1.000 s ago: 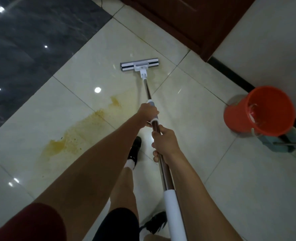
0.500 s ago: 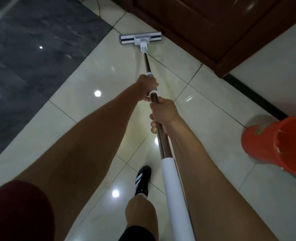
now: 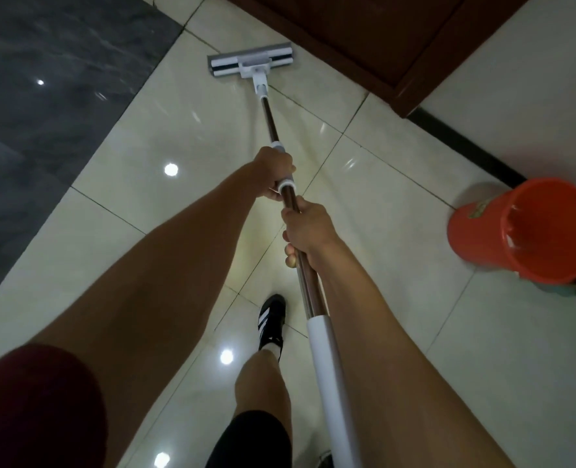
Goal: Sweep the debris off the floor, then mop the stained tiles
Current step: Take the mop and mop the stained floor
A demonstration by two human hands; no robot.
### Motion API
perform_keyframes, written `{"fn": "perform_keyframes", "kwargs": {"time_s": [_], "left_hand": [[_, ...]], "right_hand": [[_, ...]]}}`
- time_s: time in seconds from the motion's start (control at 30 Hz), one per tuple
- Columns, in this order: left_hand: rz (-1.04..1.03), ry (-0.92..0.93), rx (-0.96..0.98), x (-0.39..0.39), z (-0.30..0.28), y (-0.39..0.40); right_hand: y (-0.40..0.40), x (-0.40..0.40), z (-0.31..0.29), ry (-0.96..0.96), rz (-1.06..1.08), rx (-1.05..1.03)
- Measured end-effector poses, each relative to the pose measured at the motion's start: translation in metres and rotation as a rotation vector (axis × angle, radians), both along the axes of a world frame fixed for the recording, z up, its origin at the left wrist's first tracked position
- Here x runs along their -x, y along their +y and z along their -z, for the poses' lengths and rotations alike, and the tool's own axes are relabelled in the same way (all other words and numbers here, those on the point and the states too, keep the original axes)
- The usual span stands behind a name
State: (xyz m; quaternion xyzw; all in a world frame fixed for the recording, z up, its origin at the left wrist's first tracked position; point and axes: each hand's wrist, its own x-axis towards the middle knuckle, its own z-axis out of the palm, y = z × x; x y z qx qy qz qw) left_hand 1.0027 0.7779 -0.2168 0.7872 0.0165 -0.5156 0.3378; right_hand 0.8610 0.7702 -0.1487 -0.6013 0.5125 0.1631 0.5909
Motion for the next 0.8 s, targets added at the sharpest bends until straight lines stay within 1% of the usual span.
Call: {"fn": "perform_keyframes", "kwargs": {"time_s": [0.1, 0.23, 0.5, 0.63, 0.8], "left_hand": [[0.018, 0.040, -0.006, 0.042, -0.006, 0.017], [-0.025, 0.146, -0.082, 0.121, -0.015, 0.041], [0.051, 0.136, -0.106, 0.315, -0.028, 0.109], [0.033, 0.151, -0.107, 0.417, -0.038, 0.148], [0.022, 0.185, -0.109, 0.503, -0.059, 0.181]], "right_hand": [[0.021, 0.045, -0.007, 0.017, 0.005, -0.011], [0.049, 0.125, -0.021, 0.012, -0.003, -0.014], [0.117, 0.319, -0.046, 0.025, -0.118, -0.010], [0.152, 0.422, -0.062, 0.047, -0.092, -0.070], [0.179, 0.507, -0.083, 0.072, -0.097, -0.086]]}}
